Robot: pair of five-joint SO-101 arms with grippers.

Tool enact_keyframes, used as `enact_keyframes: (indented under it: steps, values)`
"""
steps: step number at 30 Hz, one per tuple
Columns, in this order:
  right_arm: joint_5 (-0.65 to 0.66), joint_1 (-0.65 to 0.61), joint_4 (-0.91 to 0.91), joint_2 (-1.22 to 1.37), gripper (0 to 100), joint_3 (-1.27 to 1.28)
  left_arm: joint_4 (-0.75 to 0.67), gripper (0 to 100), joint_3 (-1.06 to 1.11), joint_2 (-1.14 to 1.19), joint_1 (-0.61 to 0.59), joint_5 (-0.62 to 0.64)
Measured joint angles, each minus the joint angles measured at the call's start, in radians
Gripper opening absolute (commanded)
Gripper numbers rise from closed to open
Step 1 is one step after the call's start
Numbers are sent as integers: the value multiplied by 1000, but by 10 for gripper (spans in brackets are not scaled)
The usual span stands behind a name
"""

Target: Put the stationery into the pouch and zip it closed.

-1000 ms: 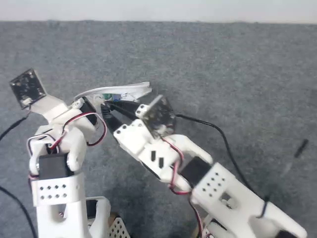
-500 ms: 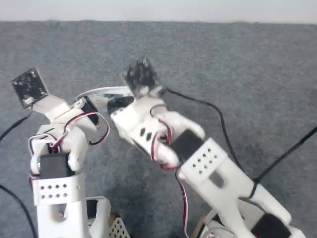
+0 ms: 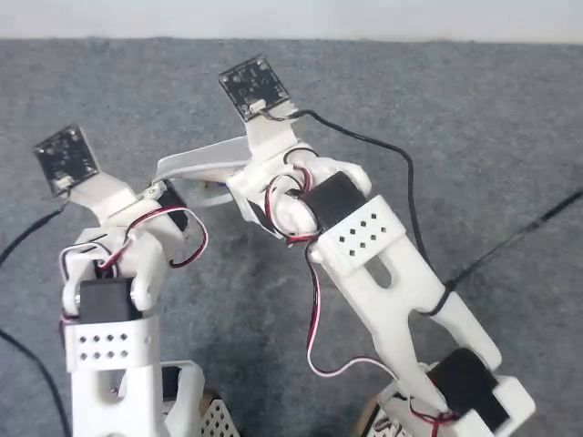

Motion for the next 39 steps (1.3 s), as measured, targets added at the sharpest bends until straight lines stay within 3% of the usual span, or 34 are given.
enact_keyframes:
  steps: [10,22,24,30,39]
  values:
    - [20,0,-41,146,6,-18,0,10,3,3,-3,0]
    - [21,61,-71,149,7,-17,0,10,3,3,-2,0]
    - [21,63,-38,100,33,-14,0,10,3,3,-2,0]
    - [21,71,87,-100,238,5,0,10,0,2,-9,0]
    - [21,61,107,-201,210,64,0,10,0,2,-9,0]
